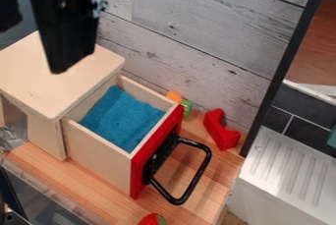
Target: Pick the red strawberry and put it in the drawer
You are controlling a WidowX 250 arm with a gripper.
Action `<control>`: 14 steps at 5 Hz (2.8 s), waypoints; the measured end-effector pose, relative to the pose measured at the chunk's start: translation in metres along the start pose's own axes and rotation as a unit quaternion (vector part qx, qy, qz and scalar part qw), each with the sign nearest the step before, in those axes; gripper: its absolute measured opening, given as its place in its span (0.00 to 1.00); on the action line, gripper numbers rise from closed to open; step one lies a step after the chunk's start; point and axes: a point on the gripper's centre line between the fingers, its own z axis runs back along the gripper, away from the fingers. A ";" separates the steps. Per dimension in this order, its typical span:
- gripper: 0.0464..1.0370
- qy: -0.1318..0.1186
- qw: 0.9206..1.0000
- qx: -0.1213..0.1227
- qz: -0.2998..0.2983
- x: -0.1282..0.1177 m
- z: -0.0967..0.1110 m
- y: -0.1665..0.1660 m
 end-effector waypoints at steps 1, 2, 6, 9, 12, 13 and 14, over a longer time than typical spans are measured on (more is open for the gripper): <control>0.96 0.003 1.000 0.002 0.005 -0.001 -0.003 0.001; 0.96 0.004 1.000 0.027 -0.004 -0.003 -0.038 -0.010; 0.96 -0.007 0.999 0.042 -0.024 -0.003 -0.166 -0.018; 0.96 0.004 0.999 0.043 0.008 0.005 -0.229 -0.023; 0.96 -0.066 0.998 0.017 0.007 0.020 -0.244 -0.044; 0.96 -0.075 0.997 0.018 0.005 0.019 -0.249 -0.051; 0.96 -0.091 0.996 0.010 -0.007 0.021 -0.254 -0.060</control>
